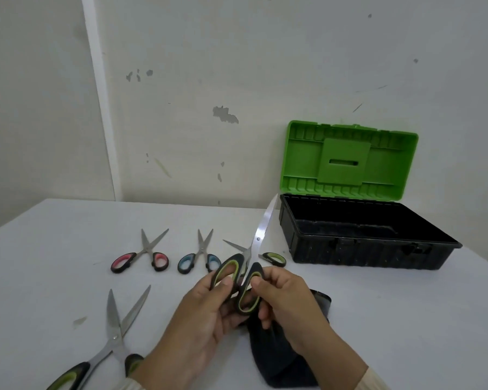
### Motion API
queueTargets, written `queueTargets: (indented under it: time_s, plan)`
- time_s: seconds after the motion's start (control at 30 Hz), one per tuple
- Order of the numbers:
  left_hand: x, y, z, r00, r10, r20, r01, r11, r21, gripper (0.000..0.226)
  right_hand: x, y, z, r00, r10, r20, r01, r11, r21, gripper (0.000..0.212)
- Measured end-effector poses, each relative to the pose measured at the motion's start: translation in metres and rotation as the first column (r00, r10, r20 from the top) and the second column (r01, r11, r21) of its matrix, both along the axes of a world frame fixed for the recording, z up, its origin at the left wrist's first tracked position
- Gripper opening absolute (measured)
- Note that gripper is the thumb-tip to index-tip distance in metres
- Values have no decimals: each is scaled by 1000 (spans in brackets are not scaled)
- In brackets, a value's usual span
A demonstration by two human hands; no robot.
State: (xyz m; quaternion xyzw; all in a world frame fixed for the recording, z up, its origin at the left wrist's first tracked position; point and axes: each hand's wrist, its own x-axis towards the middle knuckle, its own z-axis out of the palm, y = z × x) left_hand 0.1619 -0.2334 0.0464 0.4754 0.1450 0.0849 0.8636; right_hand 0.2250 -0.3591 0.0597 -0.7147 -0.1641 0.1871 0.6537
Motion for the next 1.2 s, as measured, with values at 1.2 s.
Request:
queueTargets:
  time_s: [1.2]
  plan:
    - [108, -87, -36, 964, -36, -263, 235, -346, 908, 51, 245, -85, 50, 756, 251, 605, 527, 313, -790, 17]
